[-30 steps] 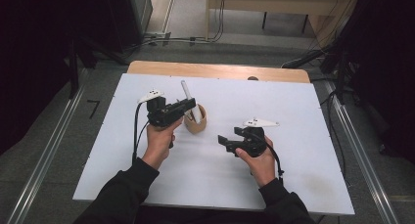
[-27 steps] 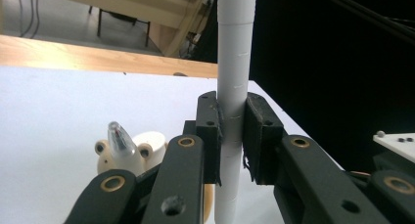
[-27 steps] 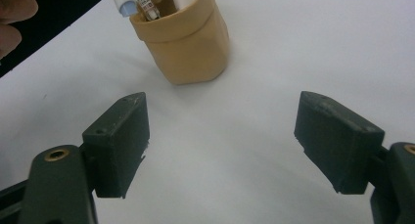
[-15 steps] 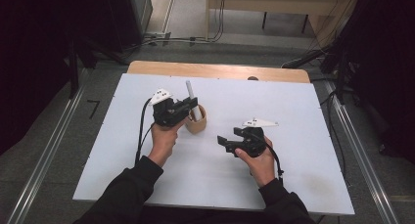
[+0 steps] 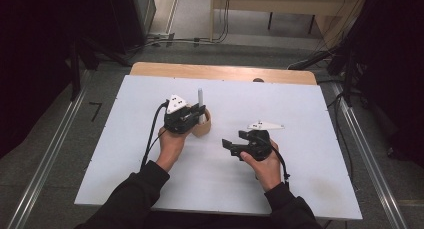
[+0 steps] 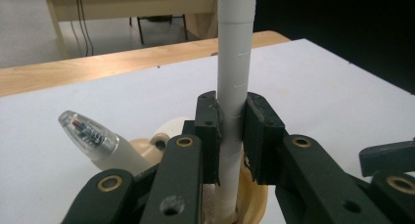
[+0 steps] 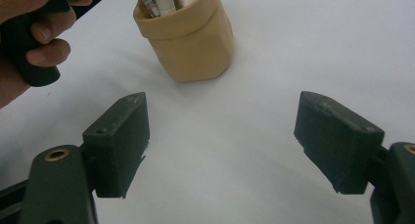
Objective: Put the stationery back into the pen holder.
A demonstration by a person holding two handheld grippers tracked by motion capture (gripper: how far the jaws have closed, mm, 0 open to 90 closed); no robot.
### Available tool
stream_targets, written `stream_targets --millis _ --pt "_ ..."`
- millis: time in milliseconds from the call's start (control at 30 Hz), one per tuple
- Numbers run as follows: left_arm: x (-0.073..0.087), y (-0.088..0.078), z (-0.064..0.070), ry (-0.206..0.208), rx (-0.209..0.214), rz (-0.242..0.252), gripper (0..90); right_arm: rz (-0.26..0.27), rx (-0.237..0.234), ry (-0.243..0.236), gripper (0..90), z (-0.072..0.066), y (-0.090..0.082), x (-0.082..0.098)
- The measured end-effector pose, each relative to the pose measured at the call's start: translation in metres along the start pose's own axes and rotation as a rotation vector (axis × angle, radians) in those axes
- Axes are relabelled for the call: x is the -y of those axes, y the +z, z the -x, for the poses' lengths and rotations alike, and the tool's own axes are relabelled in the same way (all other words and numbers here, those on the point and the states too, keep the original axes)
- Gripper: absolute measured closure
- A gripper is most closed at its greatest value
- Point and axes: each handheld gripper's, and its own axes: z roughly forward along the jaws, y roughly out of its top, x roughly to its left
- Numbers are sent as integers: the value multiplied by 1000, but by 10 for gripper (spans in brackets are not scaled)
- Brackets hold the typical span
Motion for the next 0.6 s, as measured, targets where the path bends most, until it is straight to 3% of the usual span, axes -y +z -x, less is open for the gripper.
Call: stream_targets --millis 267,600 --pt "-1 -2 3 -7 -9 -9 542 -3 2 -3 193 0 0 0" --pt "-5 -18 15 -11 24 -21 429 2 8 -7 194 0 -1 0"
